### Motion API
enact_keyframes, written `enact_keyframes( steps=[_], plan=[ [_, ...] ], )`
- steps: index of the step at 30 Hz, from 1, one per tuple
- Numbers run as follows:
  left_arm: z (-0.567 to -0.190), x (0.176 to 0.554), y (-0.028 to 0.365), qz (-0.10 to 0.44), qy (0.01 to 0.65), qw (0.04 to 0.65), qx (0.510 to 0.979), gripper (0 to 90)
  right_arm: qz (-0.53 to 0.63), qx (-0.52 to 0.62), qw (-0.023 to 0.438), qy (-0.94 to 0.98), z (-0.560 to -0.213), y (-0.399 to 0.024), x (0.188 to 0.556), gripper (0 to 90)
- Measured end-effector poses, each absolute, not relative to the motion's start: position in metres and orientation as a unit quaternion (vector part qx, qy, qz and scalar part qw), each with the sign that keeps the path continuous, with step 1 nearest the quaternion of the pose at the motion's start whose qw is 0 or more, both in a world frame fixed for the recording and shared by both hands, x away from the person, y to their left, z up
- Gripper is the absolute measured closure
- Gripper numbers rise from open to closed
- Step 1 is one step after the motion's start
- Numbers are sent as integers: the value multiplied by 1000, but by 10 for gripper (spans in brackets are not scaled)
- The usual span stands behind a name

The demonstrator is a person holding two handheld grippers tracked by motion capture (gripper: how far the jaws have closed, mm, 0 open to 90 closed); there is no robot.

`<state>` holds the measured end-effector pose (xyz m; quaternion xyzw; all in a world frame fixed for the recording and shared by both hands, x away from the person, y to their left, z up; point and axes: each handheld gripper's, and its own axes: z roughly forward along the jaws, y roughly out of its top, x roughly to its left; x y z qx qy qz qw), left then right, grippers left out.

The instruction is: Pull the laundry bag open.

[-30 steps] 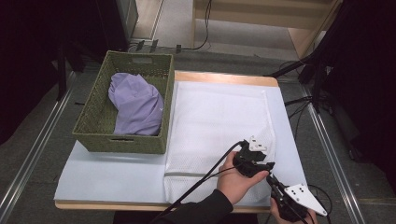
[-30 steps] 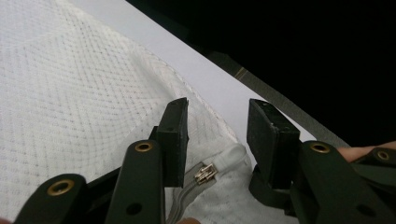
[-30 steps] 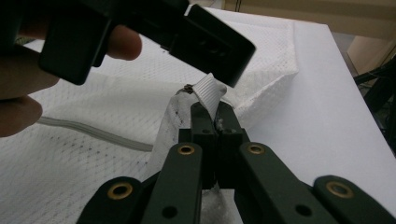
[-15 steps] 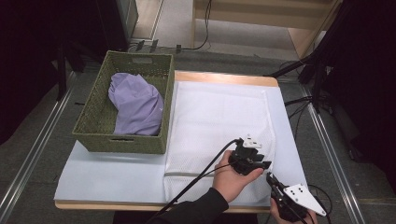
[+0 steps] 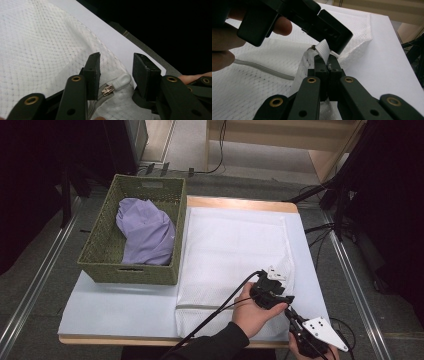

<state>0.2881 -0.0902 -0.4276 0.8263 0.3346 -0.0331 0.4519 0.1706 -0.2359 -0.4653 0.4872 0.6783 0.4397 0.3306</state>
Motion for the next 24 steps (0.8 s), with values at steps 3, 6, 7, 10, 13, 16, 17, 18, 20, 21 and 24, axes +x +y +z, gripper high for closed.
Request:
enact_keyframes(
  steps=[3, 6, 7, 10, 13, 16, 17, 18, 20, 21, 24],
  plan=[
    [-426, 290, -86, -38, 336, 457, 823, 609, 441, 486, 331, 679, -465, -236, 170, 900],
    [-424, 291, -81, -50, 331, 460, 822, 635, 441, 488, 330, 677, -465, -236, 170, 900],
    [-424, 291, -78, -53, 331, 461, 822, 639, 441, 487, 330, 678, -465, -236, 170, 900],
    [-423, 291, -74, -55, 335, 464, 818, 646, 439, 487, 331, 678, -465, -236, 171, 900],
    [-422, 291, -65, -58, 340, 471, 812, 664, 439, 489, 331, 678, -465, -236, 171, 900],
    [-426, 293, -57, -75, 346, 471, 808, 687, 440, 489, 331, 676, -465, -236, 170, 900],
    [-426, 293, -57, -75, 346, 471, 808, 698, 440, 490, 331, 676, -465, -236, 170, 900],
    [-429, 293, -56, -83, 349, 473, 805, 711, 439, 489, 332, 677, -465, -236, 170, 900],
    [-432, 294, -54, -88, 351, 470, 805, 725, 439, 487, 333, 678, -465, -236, 171, 900],
    [-435, 294, -53, -100, 352, 470, 803, 744, 439, 487, 334, 677, -465, -236, 170, 900],
    [-438, 295, -52, -111, 351, 472, 801, 759, 439, 489, 331, 677, -465, -237, 170, 900]
  ],
)
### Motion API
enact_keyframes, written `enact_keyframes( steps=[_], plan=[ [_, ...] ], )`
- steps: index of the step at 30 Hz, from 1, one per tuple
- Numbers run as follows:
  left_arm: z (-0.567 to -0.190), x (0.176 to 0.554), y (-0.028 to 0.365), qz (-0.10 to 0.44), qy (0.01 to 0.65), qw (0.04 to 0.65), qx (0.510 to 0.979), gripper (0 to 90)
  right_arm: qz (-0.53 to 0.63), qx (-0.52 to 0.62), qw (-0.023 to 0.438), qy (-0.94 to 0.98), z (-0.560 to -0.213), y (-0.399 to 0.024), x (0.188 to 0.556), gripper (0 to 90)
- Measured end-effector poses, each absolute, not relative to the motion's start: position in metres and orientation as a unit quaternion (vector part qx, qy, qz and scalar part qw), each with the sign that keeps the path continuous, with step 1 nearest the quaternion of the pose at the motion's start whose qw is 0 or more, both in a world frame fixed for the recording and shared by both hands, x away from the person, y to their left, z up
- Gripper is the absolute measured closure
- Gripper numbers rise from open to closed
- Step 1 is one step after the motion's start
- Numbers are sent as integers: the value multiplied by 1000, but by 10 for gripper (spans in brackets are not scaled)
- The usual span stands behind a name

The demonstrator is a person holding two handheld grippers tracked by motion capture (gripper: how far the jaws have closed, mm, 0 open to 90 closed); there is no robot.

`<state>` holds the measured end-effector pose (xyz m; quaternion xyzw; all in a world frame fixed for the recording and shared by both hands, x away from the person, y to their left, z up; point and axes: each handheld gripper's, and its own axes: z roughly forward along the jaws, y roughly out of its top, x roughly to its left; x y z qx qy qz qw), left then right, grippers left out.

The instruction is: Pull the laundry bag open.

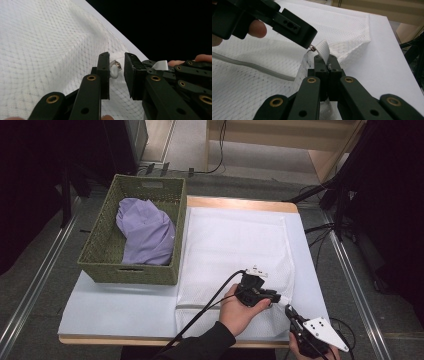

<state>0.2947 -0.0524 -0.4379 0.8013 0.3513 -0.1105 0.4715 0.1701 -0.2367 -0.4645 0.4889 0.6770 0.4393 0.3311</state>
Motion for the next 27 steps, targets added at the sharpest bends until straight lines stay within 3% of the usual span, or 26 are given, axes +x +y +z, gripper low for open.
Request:
enact_keyframes(
  steps=[8, 11, 17, 18, 21, 22, 23, 24, 27],
  plan=[
    [-451, 298, -47, -164, 358, 478, 785, 871, 441, 489, 329, 676, -465, -238, 170, 900],
    [-453, 298, -44, -173, 359, 494, 772, 875, 457, 498, 313, 668, -463, -241, 170, 879],
    [-457, 300, -36, -190, 353, 517, 756, 875, 480, 523, 277, 647, -463, -246, 173, 598],
    [-458, 300, -35, -192, 352, 521, 753, 875, 480, 523, 277, 647, -463, -246, 173, 598],
    [-459, 300, -32, -188, 352, 524, 752, 876, 506, 548, 214, 630, -466, -253, 183, 485],
    [-459, 300, -31, -185, 349, 521, 756, 876, 506, 548, 214, 630, -466, -253, 183, 485],
    [-460, 299, -32, -184, 348, 522, 757, 875, 520, 556, 168, 626, -469, -257, 190, 474],
    [-460, 298, -32, -185, 346, 523, 757, 876, 527, 556, 150, 625, -470, -258, 193, 476],
    [-461, 297, -33, -184, 342, 521, 760, 875, 550, 547, 111, 621, -471, -260, 198, 535]
  ],
)
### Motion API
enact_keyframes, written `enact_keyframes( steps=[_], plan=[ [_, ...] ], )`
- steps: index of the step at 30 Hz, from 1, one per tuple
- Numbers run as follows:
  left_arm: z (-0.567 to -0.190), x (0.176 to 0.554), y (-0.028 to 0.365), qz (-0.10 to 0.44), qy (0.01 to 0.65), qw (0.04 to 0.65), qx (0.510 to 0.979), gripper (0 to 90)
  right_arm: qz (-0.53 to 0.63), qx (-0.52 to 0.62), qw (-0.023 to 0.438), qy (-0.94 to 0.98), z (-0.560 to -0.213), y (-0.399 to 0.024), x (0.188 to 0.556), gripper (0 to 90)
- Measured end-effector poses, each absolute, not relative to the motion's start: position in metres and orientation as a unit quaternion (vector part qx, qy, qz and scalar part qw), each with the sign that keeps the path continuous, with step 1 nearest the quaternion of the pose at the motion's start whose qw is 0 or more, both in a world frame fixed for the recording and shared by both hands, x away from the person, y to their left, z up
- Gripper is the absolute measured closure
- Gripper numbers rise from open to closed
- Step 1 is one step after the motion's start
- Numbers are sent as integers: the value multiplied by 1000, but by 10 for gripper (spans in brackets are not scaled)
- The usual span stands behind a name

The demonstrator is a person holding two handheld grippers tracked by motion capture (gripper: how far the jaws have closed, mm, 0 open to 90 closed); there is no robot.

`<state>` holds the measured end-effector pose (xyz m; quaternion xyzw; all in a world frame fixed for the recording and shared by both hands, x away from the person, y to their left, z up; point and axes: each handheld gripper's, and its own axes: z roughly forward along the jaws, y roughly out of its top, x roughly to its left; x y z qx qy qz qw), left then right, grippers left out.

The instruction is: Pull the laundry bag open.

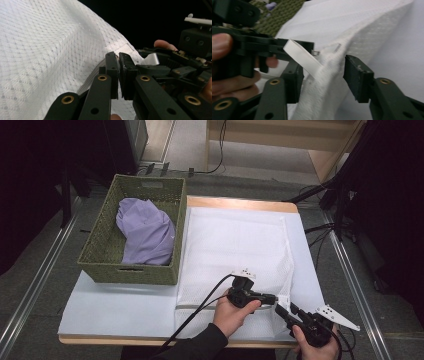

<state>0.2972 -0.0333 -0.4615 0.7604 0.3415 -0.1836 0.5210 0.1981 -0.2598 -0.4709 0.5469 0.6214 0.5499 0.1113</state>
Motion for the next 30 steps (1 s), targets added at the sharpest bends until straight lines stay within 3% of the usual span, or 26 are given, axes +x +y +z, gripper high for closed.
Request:
enact_keyframes(
  steps=[2, 7, 8, 12, 30],
  plan=[
    [-462, 297, -34, -182, 338, 519, 763, 875, 554, 544, 106, 621, -470, -260, 198, 561],
    [-464, 295, -37, -179, 336, 514, 769, 875, 570, 538, 105, 613, -466, -260, 199, 702],
    [-465, 295, -37, -179, 336, 513, 769, 875, 567, 538, 108, 614, -467, -261, 200, 769],
    [-466, 294, -39, -179, 333, 511, 772, 874, 560, 545, 122, 612, -466, -264, 198, 854],
    [-465, 286, -44, -144, 326, 485, 798, 875, 510, 540, 212, 635, -461, -251, 188, 884]
  ],
)
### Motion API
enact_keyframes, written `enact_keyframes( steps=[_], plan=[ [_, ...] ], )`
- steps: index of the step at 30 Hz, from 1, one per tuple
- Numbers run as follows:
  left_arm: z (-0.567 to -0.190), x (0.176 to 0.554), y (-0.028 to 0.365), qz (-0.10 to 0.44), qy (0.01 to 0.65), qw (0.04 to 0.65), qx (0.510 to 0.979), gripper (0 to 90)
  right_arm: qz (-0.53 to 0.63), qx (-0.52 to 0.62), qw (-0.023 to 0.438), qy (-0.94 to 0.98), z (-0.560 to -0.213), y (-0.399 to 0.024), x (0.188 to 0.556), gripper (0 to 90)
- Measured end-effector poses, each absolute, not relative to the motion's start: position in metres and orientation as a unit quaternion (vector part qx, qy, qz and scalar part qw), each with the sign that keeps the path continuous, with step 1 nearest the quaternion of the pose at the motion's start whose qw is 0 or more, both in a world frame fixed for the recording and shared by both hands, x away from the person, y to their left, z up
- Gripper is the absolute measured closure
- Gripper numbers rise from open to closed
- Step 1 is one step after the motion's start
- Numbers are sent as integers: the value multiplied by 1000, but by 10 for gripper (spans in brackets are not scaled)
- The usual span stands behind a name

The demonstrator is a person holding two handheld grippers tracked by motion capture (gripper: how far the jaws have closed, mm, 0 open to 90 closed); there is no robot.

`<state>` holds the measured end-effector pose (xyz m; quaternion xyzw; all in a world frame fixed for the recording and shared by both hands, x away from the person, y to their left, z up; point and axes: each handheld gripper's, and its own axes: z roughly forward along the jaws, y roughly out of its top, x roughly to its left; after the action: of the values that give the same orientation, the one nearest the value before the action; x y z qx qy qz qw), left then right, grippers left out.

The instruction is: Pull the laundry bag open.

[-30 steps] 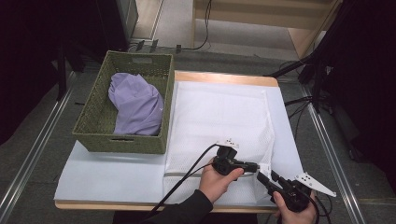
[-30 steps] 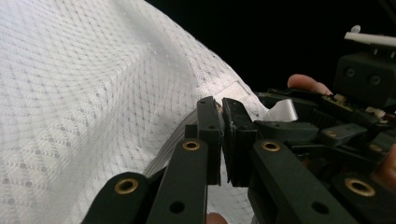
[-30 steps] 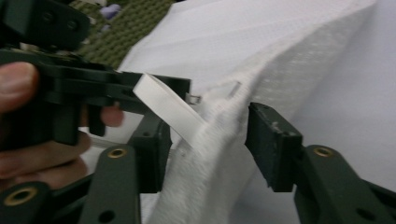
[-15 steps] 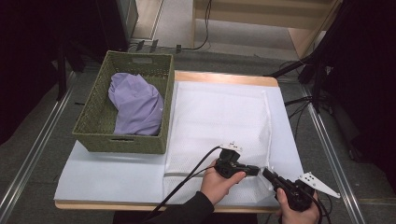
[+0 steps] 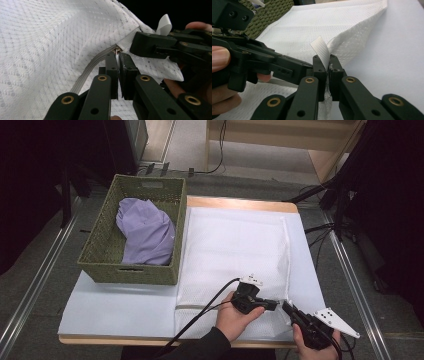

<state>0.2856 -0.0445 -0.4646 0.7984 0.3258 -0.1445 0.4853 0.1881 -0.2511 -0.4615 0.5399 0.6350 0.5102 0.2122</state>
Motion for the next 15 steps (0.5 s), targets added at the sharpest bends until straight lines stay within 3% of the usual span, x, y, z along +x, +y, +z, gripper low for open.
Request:
enact_keyframes(
  steps=[15],
  plan=[
    [-463, 279, -46, -101, 314, 472, 818, 875, 488, 526, 245, 652, -461, -245, 186, 886]
  ],
)
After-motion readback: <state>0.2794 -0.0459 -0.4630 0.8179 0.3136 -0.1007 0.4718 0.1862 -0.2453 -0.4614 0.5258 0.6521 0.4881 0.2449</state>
